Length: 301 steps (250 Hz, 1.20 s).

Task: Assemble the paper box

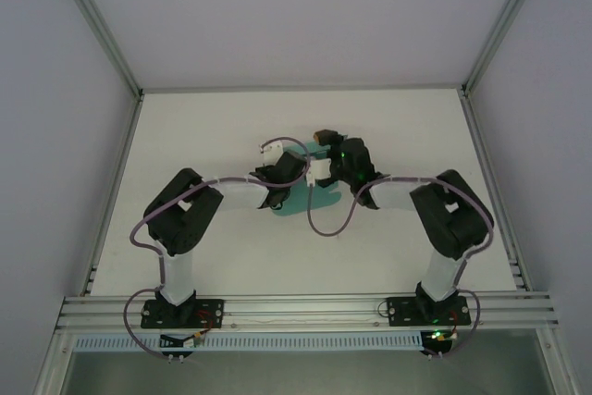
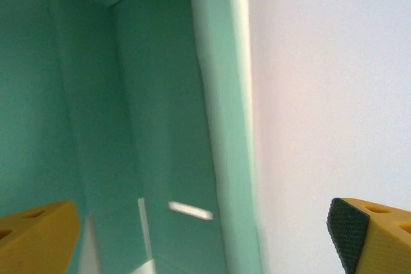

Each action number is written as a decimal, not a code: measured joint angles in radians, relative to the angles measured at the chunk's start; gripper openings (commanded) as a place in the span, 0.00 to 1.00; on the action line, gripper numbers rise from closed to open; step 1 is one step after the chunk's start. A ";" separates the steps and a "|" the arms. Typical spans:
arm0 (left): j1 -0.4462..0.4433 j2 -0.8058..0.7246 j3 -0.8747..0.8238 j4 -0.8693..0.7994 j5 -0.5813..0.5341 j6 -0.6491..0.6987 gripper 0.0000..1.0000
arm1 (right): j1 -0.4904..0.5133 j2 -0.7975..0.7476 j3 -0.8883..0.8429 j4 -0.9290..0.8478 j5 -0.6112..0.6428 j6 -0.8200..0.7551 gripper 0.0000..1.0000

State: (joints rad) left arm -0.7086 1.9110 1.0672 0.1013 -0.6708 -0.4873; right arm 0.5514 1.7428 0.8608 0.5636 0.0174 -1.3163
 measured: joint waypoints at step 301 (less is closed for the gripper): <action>0.248 -0.261 -0.093 0.030 1.073 0.187 0.00 | -0.244 -0.407 0.269 -0.976 -0.417 0.985 0.49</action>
State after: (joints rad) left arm -0.4603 1.6497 0.9737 0.1310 0.4023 -0.3008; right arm 0.3073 1.3361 1.1297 -0.4126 -0.3992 -0.3317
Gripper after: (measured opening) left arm 0.089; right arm 0.573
